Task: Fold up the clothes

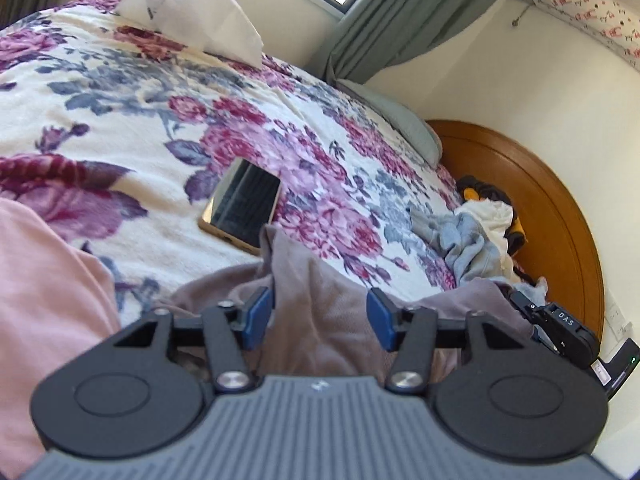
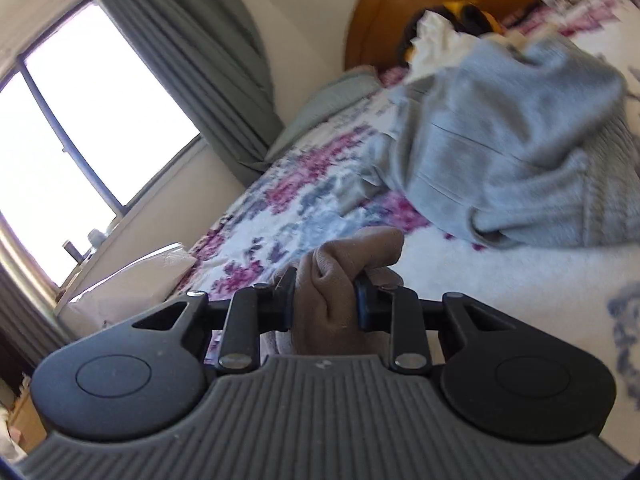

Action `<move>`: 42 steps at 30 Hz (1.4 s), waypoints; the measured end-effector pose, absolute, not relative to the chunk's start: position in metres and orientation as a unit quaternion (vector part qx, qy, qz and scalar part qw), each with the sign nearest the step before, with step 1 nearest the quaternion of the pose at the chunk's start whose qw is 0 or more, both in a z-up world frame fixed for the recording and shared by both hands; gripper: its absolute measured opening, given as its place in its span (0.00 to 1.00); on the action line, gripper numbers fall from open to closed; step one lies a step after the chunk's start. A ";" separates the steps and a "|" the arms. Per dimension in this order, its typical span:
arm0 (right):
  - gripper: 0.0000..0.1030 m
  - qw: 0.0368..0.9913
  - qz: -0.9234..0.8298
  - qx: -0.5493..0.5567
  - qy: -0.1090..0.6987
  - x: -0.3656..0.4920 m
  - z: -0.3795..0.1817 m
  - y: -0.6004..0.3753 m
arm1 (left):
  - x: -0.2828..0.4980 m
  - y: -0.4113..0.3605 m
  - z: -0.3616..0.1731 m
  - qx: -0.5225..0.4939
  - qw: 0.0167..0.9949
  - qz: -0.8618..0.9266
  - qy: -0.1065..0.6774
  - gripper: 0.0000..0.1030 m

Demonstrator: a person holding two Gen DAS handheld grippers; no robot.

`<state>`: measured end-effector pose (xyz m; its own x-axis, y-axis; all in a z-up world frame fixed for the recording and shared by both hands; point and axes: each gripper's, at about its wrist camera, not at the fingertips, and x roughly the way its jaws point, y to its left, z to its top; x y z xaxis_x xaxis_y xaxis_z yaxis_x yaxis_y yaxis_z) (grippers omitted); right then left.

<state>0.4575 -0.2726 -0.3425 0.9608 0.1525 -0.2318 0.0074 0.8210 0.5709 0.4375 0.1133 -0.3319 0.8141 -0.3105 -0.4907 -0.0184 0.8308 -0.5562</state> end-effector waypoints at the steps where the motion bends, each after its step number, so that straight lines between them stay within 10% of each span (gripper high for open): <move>1: 0.25 0.954 0.067 0.263 0.123 0.456 -0.329 -0.253 | 0.432 0.121 -0.327 -0.286 0.912 -0.072 0.287 0.53; 18: 0.12 0.949 0.277 -0.003 0.153 0.403 -0.341 -0.031 | 0.432 0.153 -0.310 -0.294 0.909 -0.064 0.288 0.59; 27: 0.46 0.940 0.320 -0.012 0.117 0.376 -0.333 -0.077 | 0.456 0.134 -0.337 -0.284 0.893 -0.115 0.329 0.59; 42: 0.49 0.953 0.231 0.137 0.143 0.416 -0.332 -0.174 | 0.450 0.110 -0.320 -0.211 0.918 -0.100 0.319 0.60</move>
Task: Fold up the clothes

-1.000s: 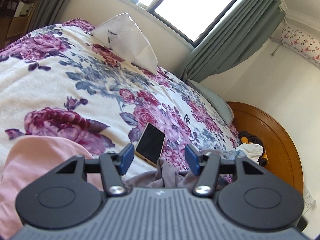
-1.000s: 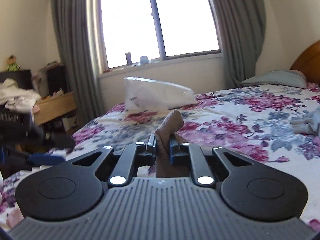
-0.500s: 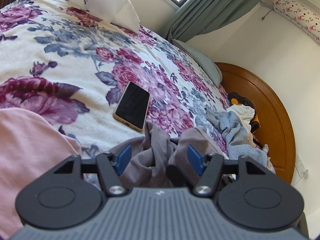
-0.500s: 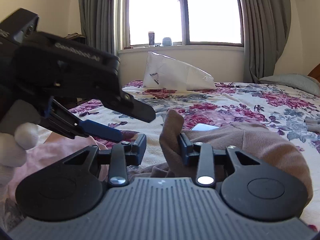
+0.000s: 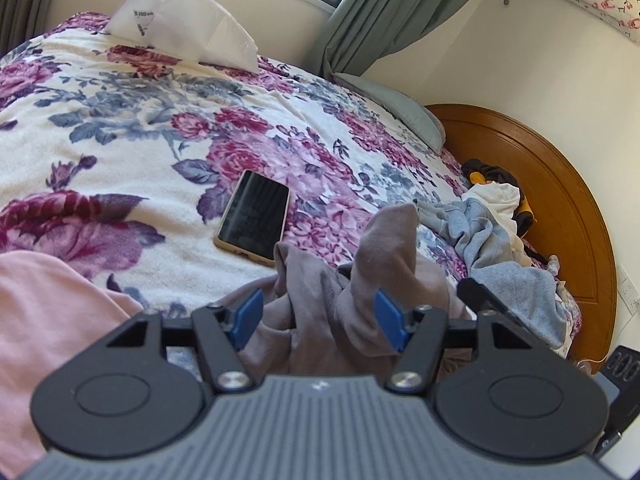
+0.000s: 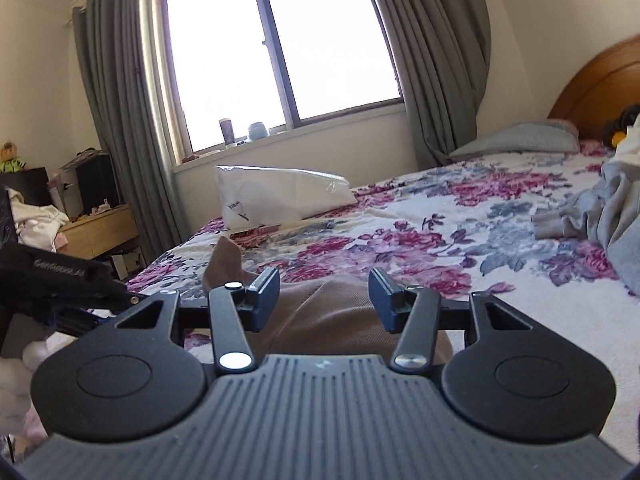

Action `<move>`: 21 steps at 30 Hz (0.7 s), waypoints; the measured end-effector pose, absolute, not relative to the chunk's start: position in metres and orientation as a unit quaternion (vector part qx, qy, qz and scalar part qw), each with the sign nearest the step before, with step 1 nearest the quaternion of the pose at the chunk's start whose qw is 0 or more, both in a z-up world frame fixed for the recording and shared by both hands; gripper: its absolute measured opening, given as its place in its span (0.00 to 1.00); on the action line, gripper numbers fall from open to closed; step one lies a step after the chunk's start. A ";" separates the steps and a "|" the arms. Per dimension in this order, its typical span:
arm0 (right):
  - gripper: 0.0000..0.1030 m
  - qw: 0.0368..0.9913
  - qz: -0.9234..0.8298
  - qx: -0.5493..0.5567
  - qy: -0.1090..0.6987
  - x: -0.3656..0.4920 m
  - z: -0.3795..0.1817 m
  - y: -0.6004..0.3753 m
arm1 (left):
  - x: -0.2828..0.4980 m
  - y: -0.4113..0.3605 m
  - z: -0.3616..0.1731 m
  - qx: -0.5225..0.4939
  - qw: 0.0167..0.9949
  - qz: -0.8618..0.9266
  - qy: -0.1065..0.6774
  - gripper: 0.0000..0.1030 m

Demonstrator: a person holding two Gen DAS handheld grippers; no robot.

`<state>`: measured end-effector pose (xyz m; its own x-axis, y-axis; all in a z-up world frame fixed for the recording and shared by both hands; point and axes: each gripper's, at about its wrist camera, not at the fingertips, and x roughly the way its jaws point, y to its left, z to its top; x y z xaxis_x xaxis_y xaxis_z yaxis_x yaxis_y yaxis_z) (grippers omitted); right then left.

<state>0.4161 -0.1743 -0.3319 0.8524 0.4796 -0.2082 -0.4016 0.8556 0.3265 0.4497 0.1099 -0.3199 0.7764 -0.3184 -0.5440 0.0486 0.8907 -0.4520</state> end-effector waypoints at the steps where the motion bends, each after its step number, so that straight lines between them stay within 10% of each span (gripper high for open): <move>1: 0.49 0.946 0.237 0.152 0.158 0.423 -0.337 -0.171 | 0.450 0.109 -0.319 -0.211 0.919 -0.100 0.316 0.60; 15: 0.50 0.928 0.264 0.165 0.203 0.423 -0.365 -0.136 | 0.463 0.094 -0.334 -0.222 0.919 -0.118 0.302 0.59; 17: 0.51 0.929 0.263 0.163 0.203 0.423 -0.364 -0.136 | 0.467 0.089 -0.337 -0.218 0.920 -0.122 0.302 0.52; 19: 0.53 0.929 0.264 0.165 0.202 0.424 -0.364 -0.135 | 0.472 0.088 -0.343 -0.223 0.918 -0.125 0.304 0.15; 21: 0.54 0.928 0.267 0.166 0.202 0.425 -0.363 -0.135 | 0.473 0.090 -0.348 -0.234 0.919 -0.117 0.295 0.09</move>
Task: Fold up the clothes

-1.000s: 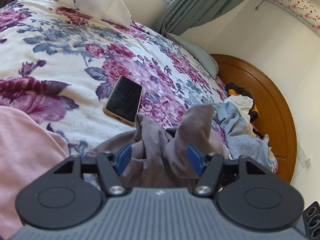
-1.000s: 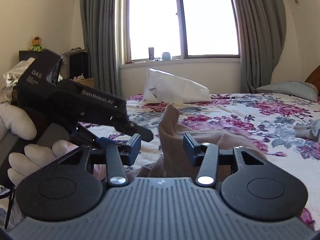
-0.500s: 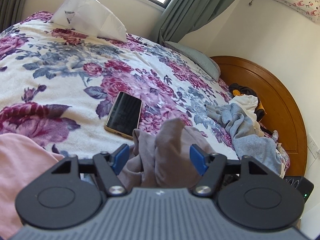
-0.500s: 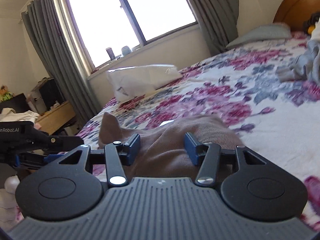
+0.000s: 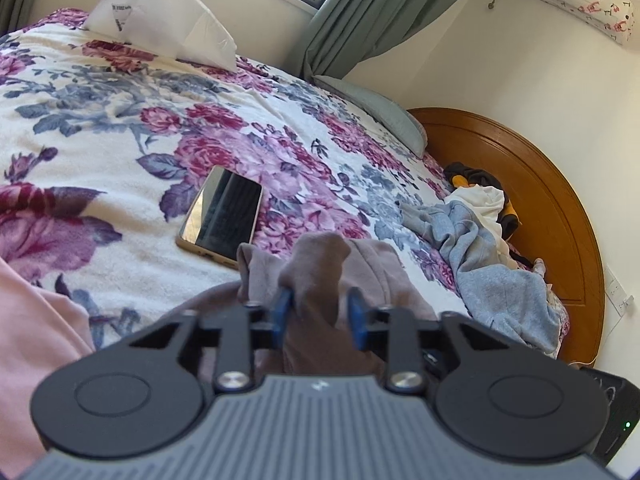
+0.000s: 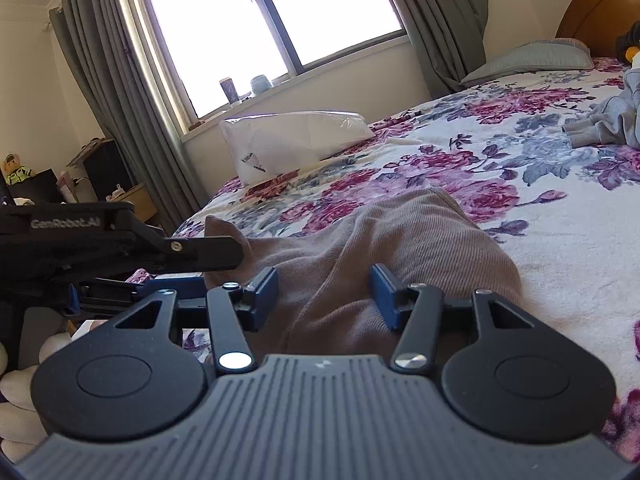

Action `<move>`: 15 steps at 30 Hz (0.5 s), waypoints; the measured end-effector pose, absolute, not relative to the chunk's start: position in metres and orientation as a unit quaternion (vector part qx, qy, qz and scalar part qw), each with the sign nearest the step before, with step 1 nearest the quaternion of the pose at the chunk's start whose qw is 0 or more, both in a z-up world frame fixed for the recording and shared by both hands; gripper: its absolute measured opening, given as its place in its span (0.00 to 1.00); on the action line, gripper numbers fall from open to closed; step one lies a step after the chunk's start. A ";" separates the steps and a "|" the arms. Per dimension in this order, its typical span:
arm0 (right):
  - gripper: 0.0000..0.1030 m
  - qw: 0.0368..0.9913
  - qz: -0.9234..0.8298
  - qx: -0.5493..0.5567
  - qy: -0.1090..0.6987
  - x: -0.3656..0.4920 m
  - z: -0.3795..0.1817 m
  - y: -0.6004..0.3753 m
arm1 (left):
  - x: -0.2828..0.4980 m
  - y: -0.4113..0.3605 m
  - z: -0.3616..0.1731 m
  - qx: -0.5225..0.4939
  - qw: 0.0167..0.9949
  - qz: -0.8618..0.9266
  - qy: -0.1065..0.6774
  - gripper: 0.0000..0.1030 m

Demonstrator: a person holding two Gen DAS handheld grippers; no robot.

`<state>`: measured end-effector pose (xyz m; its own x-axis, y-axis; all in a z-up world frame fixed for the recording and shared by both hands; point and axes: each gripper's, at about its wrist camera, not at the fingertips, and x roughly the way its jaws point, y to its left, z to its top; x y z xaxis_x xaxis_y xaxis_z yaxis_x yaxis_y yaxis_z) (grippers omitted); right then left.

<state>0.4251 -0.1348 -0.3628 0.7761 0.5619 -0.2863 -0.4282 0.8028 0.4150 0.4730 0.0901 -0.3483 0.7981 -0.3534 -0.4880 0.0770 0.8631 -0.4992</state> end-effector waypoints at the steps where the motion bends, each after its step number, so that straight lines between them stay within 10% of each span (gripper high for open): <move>1: 0.54 0.925 0.271 0.171 0.203 0.426 -0.362 -0.137 | 0.471 0.092 -0.348 -0.236 0.921 -0.110 0.290 0.08; 15: 0.71 0.926 0.203 0.248 0.201 0.434 -0.359 -0.182 | 0.461 0.115 -0.369 -0.211 0.917 -0.007 0.338 0.07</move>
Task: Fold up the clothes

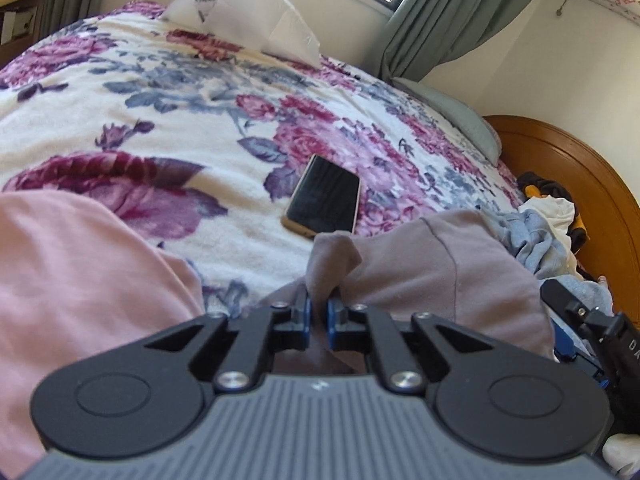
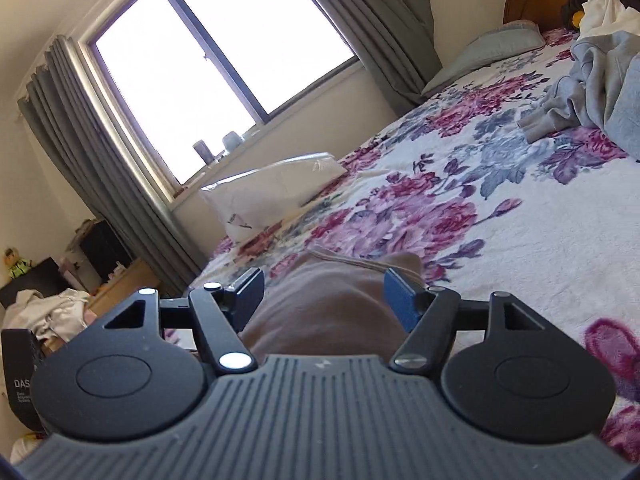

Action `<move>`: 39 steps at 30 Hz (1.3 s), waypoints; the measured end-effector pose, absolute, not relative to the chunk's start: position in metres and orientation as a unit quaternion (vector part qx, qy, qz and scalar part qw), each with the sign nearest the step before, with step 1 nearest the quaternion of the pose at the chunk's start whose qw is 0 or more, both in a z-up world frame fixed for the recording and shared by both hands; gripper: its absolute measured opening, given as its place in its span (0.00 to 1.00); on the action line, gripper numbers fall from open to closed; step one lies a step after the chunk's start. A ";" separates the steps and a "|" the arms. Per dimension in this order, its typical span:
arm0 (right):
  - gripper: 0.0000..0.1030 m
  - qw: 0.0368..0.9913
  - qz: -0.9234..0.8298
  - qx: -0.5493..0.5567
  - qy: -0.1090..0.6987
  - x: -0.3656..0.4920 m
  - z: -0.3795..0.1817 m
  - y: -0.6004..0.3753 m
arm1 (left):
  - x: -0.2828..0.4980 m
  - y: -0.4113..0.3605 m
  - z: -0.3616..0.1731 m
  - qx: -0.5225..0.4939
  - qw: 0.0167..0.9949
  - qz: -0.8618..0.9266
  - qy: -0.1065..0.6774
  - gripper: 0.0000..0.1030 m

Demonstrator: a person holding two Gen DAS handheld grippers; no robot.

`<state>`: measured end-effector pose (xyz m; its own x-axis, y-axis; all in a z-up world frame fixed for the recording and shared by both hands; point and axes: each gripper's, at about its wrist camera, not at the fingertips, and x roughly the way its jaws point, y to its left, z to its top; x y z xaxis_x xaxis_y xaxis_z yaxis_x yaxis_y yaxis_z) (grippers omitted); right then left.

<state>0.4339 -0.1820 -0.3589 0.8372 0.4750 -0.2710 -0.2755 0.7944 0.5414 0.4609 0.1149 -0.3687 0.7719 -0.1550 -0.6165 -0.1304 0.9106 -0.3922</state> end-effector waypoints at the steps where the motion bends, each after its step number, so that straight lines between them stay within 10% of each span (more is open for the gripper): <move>1: 0.77 0.925 0.195 0.253 0.206 0.435 -0.367 -0.180 | 0.462 0.115 -0.371 -0.210 0.917 -0.006 0.339 0.08; 6: 0.91 0.893 0.192 0.331 0.236 0.445 -0.397 -0.196 | 0.462 0.117 -0.382 -0.203 0.919 -0.002 0.339 0.09; 11: 0.75 0.885 0.213 0.334 0.245 0.449 -0.405 -0.192 | 0.457 0.116 -0.374 -0.197 0.922 -0.004 0.334 0.14; 31: 0.77 0.890 0.200 0.309 0.268 0.462 -0.425 -0.188 | 0.460 0.117 -0.370 -0.275 0.909 0.016 0.313 0.83; 39: 0.77 0.889 0.205 0.312 0.265 0.463 -0.426 -0.189 | 0.469 0.102 -0.379 -0.295 0.892 0.002 0.342 0.72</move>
